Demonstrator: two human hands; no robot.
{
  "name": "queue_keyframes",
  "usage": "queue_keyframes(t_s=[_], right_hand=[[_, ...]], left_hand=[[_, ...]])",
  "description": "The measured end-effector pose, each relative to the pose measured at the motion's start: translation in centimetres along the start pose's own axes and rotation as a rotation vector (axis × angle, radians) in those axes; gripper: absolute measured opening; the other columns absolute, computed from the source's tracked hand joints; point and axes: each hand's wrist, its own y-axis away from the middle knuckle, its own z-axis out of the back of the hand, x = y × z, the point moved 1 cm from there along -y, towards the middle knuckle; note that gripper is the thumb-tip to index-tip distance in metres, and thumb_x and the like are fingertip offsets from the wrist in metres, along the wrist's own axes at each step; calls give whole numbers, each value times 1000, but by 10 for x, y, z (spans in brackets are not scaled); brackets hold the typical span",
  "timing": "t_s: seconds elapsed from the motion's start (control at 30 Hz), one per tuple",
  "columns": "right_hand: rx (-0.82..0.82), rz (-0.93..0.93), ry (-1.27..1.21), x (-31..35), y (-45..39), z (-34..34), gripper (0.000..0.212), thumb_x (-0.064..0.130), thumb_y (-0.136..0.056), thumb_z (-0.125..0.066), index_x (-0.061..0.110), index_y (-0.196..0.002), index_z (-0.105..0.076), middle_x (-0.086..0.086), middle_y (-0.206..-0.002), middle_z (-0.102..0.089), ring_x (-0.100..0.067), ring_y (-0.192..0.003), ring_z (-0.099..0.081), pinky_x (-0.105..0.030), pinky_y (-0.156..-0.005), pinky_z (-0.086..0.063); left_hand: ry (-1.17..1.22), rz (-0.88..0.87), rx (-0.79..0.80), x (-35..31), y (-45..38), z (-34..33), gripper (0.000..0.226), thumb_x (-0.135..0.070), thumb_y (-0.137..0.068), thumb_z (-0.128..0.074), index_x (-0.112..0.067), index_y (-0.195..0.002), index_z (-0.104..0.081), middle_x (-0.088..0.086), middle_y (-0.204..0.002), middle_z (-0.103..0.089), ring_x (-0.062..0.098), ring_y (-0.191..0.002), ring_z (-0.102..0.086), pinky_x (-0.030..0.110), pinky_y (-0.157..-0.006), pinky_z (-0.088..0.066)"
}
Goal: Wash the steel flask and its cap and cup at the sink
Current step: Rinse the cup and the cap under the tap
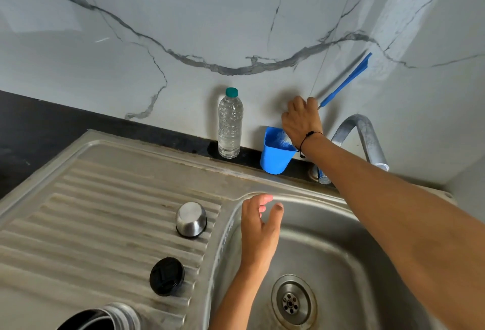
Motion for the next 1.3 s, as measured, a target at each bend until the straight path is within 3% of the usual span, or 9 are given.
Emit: queue_keyframes(t_s=[0.1,0.43,0.57,0.67,0.77,0.9,1.03,1.17,1.3], right_hand=[[-25,32,9,1,3,0,12,21,-91,-51,20,-101,-57,-1,-104,-48,-20,-98,-43,-35,-87,-37],[-19,40,2,3,14,2,14,25,-89,-53,20,-102,-55,-1,-102,-48,-20,-98,-43,-37,-89,-38],[-12,39,-72,4,17,14,22,27,-85,-58,21,-106,-54,-2,-106,-48,-21,-101,-43,-38,-90,-37],[-42,34,-209,12,26,31,24,22,-83,-57,19,-106,-54,-4,-107,-48,-24,-102,-41,-38,-89,-36],[-71,36,-357,31,48,44,24,13,-82,-55,15,-105,-57,-7,-110,-52,-28,-105,-44,-40,-88,-37],[-117,5,-473,61,86,49,18,11,-68,-64,14,-86,-64,-10,-91,-61,-30,-92,-53,-40,-76,-42],[-80,25,-732,92,120,54,23,2,-70,-60,7,-92,-62,-16,-94,-56,-33,-93,-49,-40,-73,-34],[122,71,-900,116,141,62,34,11,-82,-51,13,-116,-55,-12,-116,-52,-32,-112,-41,-40,-87,-34],[196,13,-1035,132,157,62,33,12,-84,-52,17,-117,-55,-8,-120,-52,-29,-116,-41,-39,-89,-37]], left_hand=[[0,-7,-12,0,1,0,26,-47,-71,-56,-37,-95,-58,-5,-103,-54,13,-98,-54,13,-77,-44],[1,2,7,7,3,1,23,-18,-88,-62,-38,-98,-54,-7,-107,-55,14,-102,-54,11,-76,-43],[-21,-12,-21,4,4,1,20,-32,-78,-57,-37,-97,-53,-8,-104,-54,14,-100,-54,9,-75,-42],[-80,-73,-93,3,2,8,24,-30,-77,-53,-37,-100,-50,-8,-103,-54,13,-99,-53,8,-79,-40],[-146,-113,-192,-1,0,21,35,-22,-78,-51,-24,-113,-49,-2,-103,-55,18,-99,-54,22,-89,-43],[-307,-183,-270,-5,0,43,42,-9,-78,-53,-6,-120,-51,4,-104,-55,25,-101,-51,34,-90,-42],[-557,-253,-363,-2,7,66,39,-1,-74,-58,-2,-113,-57,14,-106,-56,32,-103,-49,33,-91,-36],[-723,-215,-495,-2,8,76,40,3,-64,-63,-2,-104,-61,21,-108,-53,40,-101,-47,47,-87,-40],[-783,-9,-448,-11,-1,80,53,-3,-75,-64,-8,-126,-52,23,-139,-36,40,-123,-34,44,-100,-33]])
